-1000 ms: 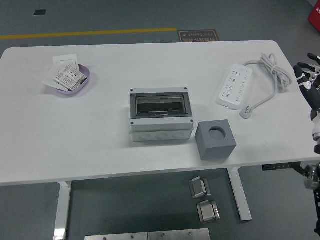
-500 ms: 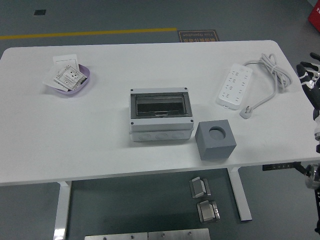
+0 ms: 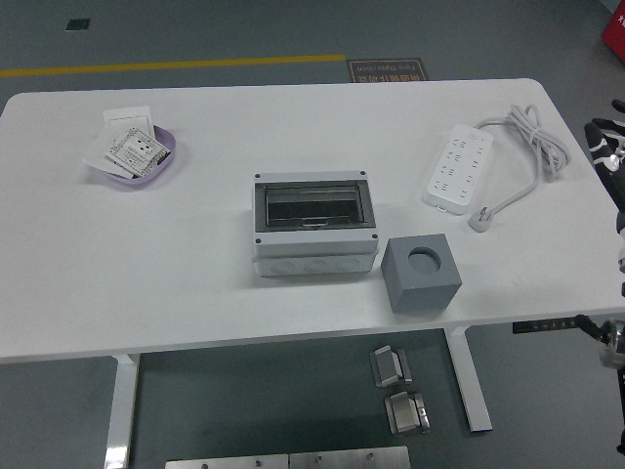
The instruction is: Pick up the cylinder from the cube,place it in the box,flap close box
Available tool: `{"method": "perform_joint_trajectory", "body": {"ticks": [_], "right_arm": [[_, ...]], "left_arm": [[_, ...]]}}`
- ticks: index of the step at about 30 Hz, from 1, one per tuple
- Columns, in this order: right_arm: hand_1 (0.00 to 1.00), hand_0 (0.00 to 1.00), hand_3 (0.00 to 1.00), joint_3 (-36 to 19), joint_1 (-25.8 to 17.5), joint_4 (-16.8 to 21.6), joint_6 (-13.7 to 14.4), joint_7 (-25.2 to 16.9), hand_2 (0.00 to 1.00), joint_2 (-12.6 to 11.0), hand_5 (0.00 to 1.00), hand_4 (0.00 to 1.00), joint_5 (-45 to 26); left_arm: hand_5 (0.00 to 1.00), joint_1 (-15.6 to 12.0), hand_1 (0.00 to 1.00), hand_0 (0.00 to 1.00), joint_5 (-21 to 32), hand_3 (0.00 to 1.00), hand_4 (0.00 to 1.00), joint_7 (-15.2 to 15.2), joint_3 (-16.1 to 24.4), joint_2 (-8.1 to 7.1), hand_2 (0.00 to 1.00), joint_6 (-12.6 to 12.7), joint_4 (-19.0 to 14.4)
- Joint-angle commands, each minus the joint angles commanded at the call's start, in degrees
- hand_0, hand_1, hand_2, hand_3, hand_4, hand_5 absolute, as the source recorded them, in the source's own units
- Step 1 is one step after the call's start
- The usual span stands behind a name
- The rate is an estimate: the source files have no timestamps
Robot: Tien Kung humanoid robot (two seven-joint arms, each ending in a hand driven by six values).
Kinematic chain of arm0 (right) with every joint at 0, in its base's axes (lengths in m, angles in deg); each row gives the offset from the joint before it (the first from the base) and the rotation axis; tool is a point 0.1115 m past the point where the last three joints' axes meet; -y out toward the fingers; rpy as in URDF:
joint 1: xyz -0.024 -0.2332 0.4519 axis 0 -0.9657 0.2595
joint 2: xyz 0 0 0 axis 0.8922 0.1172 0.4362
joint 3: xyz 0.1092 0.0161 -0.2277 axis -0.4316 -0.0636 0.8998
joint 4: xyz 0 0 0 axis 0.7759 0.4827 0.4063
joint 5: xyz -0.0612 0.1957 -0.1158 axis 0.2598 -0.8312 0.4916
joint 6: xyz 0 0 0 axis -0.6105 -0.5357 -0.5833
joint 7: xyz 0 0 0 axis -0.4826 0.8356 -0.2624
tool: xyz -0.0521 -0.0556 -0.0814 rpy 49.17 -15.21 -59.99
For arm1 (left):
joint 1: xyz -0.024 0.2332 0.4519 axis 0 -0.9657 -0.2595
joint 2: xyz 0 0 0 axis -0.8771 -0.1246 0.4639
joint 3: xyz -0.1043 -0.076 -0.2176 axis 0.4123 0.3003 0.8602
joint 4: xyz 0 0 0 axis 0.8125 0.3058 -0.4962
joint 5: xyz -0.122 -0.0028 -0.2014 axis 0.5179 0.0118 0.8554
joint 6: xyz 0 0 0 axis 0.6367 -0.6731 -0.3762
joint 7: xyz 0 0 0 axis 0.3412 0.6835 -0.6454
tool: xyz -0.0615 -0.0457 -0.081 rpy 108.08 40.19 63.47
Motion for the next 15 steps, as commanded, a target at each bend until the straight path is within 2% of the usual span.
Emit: {"method": "perform_joint_trajectory", "body": {"ticks": [15], "right_arm": [[0.561,0.653,0.740,0.26,0.30,0.34,0.02,0.26,0.622,-0.37,0.497,0.954,0.31]], "left_arm": [[0.274,-0.18,0.611,0.621,-0.03,0.592,0.674,-0.09,0.15,0.09,0.557,0.00,0.00]]}}
